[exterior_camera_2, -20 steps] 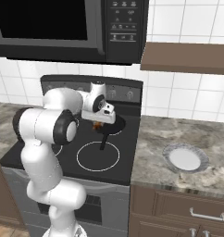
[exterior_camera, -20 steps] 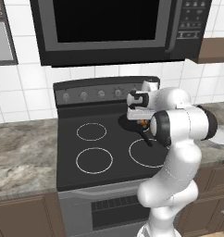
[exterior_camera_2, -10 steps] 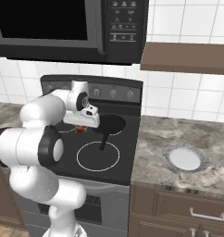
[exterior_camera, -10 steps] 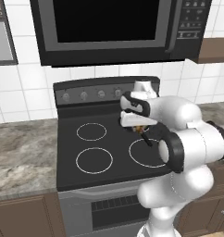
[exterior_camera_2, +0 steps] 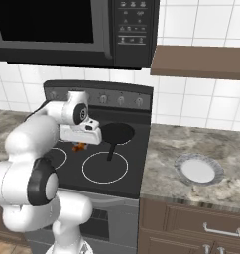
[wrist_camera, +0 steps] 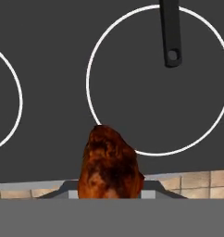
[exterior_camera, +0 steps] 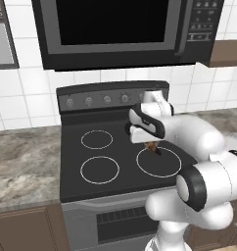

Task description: Place the chicken drumstick on the plate and place the eggplant on the same plate.

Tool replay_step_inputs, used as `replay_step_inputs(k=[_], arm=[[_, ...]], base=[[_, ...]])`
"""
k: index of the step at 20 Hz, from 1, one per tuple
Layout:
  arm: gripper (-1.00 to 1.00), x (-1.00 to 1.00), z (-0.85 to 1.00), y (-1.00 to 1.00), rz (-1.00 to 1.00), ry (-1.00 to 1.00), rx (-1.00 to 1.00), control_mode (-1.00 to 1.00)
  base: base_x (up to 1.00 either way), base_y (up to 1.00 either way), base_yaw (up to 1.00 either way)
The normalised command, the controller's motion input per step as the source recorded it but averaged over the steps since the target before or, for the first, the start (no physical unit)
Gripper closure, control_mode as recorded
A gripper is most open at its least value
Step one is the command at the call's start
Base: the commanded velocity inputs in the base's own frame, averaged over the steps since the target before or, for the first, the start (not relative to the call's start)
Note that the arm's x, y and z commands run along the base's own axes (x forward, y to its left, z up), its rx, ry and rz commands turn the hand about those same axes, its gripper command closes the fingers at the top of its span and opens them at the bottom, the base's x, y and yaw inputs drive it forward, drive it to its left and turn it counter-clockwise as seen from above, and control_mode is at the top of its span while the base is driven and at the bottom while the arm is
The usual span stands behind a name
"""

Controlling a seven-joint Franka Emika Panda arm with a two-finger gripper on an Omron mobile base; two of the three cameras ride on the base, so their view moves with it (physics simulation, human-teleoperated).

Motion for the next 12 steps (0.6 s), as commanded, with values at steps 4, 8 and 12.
replay_step_inputs(k=[4, 8, 12], arm=[[1.0, -0.45, 0.11, -0.26, 0.0, 0.0, 0.0, -1.0], [1.0, -0.4, 0.04, -0.16, 0.0, 0.01, 0.0, -1.0], [1.0, -0.2, 0.07, -0.05, 0.0, 0.05, 0.0, -1.0]], base=[[0.0, 0.0, 0.0], [0.0, 0.0, 0.0], [0.0, 0.0, 0.0]])
